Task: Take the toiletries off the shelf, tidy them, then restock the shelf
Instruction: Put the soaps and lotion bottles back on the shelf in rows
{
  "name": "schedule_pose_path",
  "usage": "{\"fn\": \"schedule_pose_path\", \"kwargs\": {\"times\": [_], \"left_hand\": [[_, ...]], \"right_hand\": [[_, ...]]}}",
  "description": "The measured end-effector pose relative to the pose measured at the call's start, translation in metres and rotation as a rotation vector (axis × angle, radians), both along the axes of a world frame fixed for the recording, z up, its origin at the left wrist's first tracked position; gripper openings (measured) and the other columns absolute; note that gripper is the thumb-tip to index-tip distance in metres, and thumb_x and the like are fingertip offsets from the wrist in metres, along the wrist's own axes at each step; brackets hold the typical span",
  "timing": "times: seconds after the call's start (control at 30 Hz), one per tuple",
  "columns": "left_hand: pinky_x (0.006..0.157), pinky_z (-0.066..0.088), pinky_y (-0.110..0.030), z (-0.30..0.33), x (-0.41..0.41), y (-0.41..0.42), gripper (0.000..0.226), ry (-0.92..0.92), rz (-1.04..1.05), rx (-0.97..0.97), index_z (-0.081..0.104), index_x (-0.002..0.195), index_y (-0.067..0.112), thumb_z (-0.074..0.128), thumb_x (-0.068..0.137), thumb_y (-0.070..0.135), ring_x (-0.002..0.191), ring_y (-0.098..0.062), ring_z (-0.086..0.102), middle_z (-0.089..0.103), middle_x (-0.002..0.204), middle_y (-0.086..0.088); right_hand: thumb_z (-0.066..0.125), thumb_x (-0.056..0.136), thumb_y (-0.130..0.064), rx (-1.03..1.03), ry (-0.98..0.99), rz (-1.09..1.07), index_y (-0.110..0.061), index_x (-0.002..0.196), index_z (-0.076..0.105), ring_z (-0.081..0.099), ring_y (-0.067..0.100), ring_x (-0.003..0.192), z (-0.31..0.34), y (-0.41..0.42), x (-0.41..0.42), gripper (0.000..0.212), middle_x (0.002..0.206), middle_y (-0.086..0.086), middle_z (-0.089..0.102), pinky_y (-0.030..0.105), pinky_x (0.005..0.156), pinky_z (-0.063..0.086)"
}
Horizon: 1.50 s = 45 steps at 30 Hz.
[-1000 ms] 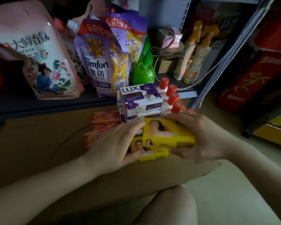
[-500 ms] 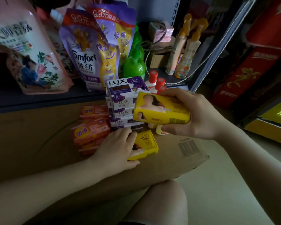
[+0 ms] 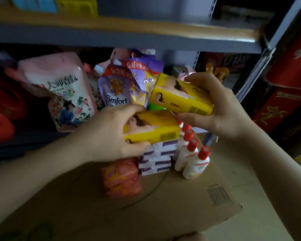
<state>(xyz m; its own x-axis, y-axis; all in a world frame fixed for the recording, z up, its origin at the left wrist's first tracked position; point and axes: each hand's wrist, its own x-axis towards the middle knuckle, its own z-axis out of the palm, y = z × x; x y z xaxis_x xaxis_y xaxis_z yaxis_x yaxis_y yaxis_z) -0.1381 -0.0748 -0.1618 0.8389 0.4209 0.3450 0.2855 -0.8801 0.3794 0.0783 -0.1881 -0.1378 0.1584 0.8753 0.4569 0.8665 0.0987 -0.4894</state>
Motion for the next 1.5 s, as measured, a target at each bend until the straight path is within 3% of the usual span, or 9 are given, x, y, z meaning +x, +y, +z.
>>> {"fn": "schedule_pose_path", "kwargs": {"times": [0.17,0.33,0.57,0.87,1.03,1.13,1.27,1.37,1.5], "left_hand": [[0.075,0.032,-0.013,0.079,-0.022,0.057,0.085,-0.154,0.142,0.319,0.055,0.124,0.013,0.052,0.054,0.062,0.098,-0.016,0.054,0.059,0.107,0.002],[0.076,0.03,-0.018,0.139,-0.025,0.135,0.073,-0.127,0.22,0.458,0.054,0.124,0.011,0.079,0.06,0.035,0.104,-0.027,0.055,0.061,0.113,-0.011],[0.071,0.043,-0.026,0.184,0.003,0.232,0.058,0.151,0.337,0.312,0.053,0.115,0.023,0.077,0.066,0.041,0.088,-0.018,0.056,0.061,0.102,0.002],[0.079,0.041,-0.028,0.176,0.035,0.278,0.072,0.595,0.36,0.399,0.039,0.131,0.014,0.071,0.075,0.047,0.104,-0.026,0.054,0.053,0.126,-0.009],[0.082,0.048,-0.032,0.174,0.034,0.277,0.05,0.853,0.415,0.483,0.05,0.123,0.004,0.066,0.084,0.033,0.102,-0.026,0.056,0.057,0.121,-0.01],[0.063,0.043,-0.028,0.184,0.021,0.268,0.028,0.652,0.371,0.548,0.056,0.108,0.015,0.06,0.088,0.034,0.08,-0.017,0.056,0.059,0.098,-0.002],[0.053,0.039,-0.027,0.194,-0.033,0.254,0.008,0.069,0.225,0.789,0.053,0.082,0.026,0.053,0.087,0.033,0.068,-0.011,0.052,0.053,0.078,0.01],[0.056,0.04,-0.028,0.179,-0.065,0.256,0.028,0.027,0.238,0.746,0.055,0.085,0.024,0.037,0.088,0.046,0.072,-0.012,0.053,0.053,0.081,0.01],[0.072,0.046,-0.031,0.167,-0.09,0.267,0.074,0.108,0.328,0.563,0.057,0.104,0.034,0.013,0.069,0.082,0.09,-0.009,0.055,0.057,0.101,0.014]], "right_hand": [[0.066,0.057,-0.062,0.2,0.065,0.03,-0.034,0.113,0.04,0.056,0.005,0.087,0.047,0.053,-0.024,0.068,0.099,-0.021,0.053,0.029,0.075,0.048],[0.077,0.06,-0.054,0.291,0.025,0.03,-0.025,0.113,0.047,0.055,0.006,0.08,0.089,0.114,-0.041,0.067,0.091,-0.016,0.056,0.018,0.068,0.041],[0.07,0.06,-0.052,0.304,-0.13,-0.074,-0.018,0.118,0.046,0.048,0.017,0.085,0.115,0.175,-0.037,0.071,0.096,-0.002,0.052,0.018,0.061,0.026],[0.071,0.063,-0.055,0.144,-0.174,-0.149,-0.024,0.122,0.042,0.049,0.015,0.082,0.117,0.23,-0.007,0.073,0.096,-0.003,0.051,0.025,0.061,0.035],[0.07,0.067,-0.055,0.039,-0.25,-0.11,-0.024,0.125,0.04,0.049,0.016,0.086,0.123,0.255,-0.008,0.073,0.102,-0.001,0.051,0.026,0.069,0.038],[0.072,0.07,-0.05,0.046,-0.217,-0.047,-0.022,0.126,0.041,0.049,0.015,0.09,0.126,0.273,-0.017,0.071,0.103,-0.004,0.05,0.025,0.073,0.038],[0.07,0.07,-0.053,-0.001,-0.189,0.016,-0.027,0.126,0.039,0.049,0.02,0.104,0.136,0.302,-0.03,0.069,0.113,-0.006,0.049,0.038,0.091,0.041],[0.069,0.071,-0.055,-0.094,-0.213,0.016,-0.032,0.127,0.037,0.04,0.023,0.117,0.135,0.323,-0.042,0.068,0.12,-0.004,0.048,0.049,0.102,0.032],[0.07,0.077,-0.044,-0.251,-0.182,0.106,-0.031,0.138,0.034,0.037,0.026,0.125,0.132,0.343,-0.056,0.072,0.139,0.004,0.038,0.044,0.107,0.033]]}}
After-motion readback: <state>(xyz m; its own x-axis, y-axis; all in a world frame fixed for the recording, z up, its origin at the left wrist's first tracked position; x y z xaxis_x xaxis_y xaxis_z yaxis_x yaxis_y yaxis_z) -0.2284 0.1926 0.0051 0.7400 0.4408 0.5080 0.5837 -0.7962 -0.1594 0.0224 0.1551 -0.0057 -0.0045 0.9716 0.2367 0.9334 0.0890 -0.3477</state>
